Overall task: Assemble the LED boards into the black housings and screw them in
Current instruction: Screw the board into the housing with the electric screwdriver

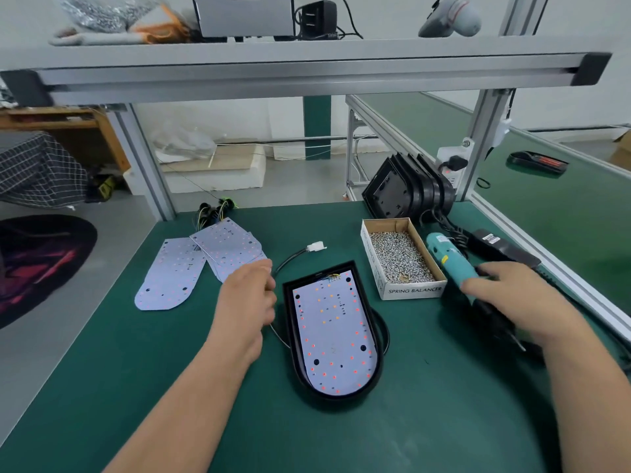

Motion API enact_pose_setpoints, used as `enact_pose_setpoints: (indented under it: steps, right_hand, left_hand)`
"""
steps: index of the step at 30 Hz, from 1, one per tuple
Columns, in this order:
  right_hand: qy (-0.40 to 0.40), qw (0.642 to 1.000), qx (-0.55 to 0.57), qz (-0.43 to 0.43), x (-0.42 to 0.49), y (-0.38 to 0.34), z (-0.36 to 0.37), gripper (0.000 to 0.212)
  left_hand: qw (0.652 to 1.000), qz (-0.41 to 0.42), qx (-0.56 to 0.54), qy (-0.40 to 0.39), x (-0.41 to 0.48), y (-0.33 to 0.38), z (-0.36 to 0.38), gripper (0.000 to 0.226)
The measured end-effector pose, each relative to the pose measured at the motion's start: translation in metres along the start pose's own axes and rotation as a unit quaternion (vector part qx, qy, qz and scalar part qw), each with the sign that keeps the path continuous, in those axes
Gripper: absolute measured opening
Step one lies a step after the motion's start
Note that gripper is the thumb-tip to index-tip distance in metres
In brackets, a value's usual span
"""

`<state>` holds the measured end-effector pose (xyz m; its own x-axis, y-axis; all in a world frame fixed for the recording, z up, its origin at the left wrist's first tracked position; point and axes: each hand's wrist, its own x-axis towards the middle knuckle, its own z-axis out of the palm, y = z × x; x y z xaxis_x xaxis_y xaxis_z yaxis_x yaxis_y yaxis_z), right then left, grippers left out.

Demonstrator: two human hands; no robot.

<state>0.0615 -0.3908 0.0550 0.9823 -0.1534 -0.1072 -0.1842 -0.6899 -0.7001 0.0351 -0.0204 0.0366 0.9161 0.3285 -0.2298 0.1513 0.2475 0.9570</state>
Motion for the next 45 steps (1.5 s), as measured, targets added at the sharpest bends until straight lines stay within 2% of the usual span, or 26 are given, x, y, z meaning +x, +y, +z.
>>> enact_pose_setpoints:
  steps: [2,4,6,8,10,15,17,19,21,26,30,33,35,37,41,43,45]
  right_hand:
    - [-0.004,0.985,0.174,0.0,-0.001,0.0,-0.001,0.033]
    - [-0.004,0.945,0.327,0.005,-0.002,-0.003,-0.002,0.025]
    - [-0.031,0.899,0.436,0.015,-0.004,-0.011,0.0,0.02]
    - [-0.066,0.848,0.526,0.001,-0.005,-0.019,0.005,0.023]
    - [-0.093,0.812,0.576,-0.01,-0.005,-0.024,0.009,0.03]
    - [-0.109,0.77,0.628,-0.015,-0.007,-0.035,0.019,0.039]
    - [-0.114,0.758,0.642,-0.026,-0.008,-0.038,0.023,0.039]
    - [-0.119,0.752,0.647,-0.031,-0.01,-0.041,0.027,0.04]
    - [-0.123,0.749,0.65,-0.03,-0.011,-0.044,0.03,0.039]
    - [-0.115,0.748,0.653,-0.03,-0.012,-0.047,0.035,0.039]
    - [-0.108,0.751,0.65,-0.049,-0.015,-0.05,0.04,0.04]
    - [-0.104,0.754,0.646,-0.06,-0.018,-0.053,0.043,0.04]
    - [-0.106,0.752,0.649,-0.056,-0.019,-0.054,0.045,0.041]
    - [-0.106,0.752,0.648,-0.052,-0.019,-0.054,0.046,0.04]
    - [-0.091,0.764,0.638,-0.045,-0.021,-0.056,0.05,0.028]
    - [-0.073,0.771,0.631,-0.039,-0.022,-0.059,0.054,0.027]
    - [-0.058,0.777,0.625,-0.042,-0.023,-0.061,0.059,0.027]
  left_hand:
    - [0.979,-0.076,-0.188,-0.013,0.001,0.011,-0.007,0.018]
    - [0.919,-0.121,-0.375,-0.031,0.001,0.024,-0.016,0.023]
    - [0.867,-0.107,-0.486,-0.019,0.0,0.033,-0.023,0.028]
    - [0.847,-0.11,-0.52,-0.021,-0.005,0.033,-0.019,0.032]
    - [0.853,-0.146,-0.498,-0.047,-0.012,0.028,-0.007,0.032]
    - [0.879,-0.2,-0.424,-0.083,-0.023,0.021,0.005,0.036]
    - [0.867,-0.184,-0.458,-0.075,-0.022,0.025,0.002,0.039]
    - [0.846,-0.144,-0.511,-0.042,-0.017,0.03,-0.004,0.032]
    - [0.842,-0.126,-0.524,-0.008,-0.014,0.033,-0.008,0.026]
    - [0.838,-0.161,-0.521,-0.042,-0.018,0.028,-0.004,0.037]
    - [0.85,-0.129,-0.511,-0.006,-0.015,0.033,-0.011,0.043]
    - [0.823,-0.076,-0.562,0.039,-0.004,0.041,-0.035,0.041]
    - [0.809,-0.073,-0.582,0.044,0.002,0.042,-0.048,0.041]
    - [0.822,-0.107,-0.558,0.044,0.005,0.037,-0.047,0.04]
    - [0.888,-0.129,-0.437,0.062,0.0,0.028,-0.027,0.031]
    - [0.9,-0.129,-0.415,0.036,-0.004,0.026,-0.022,0.031]
    - [0.912,-0.12,-0.392,-0.024,-0.009,0.024,-0.018,0.031]
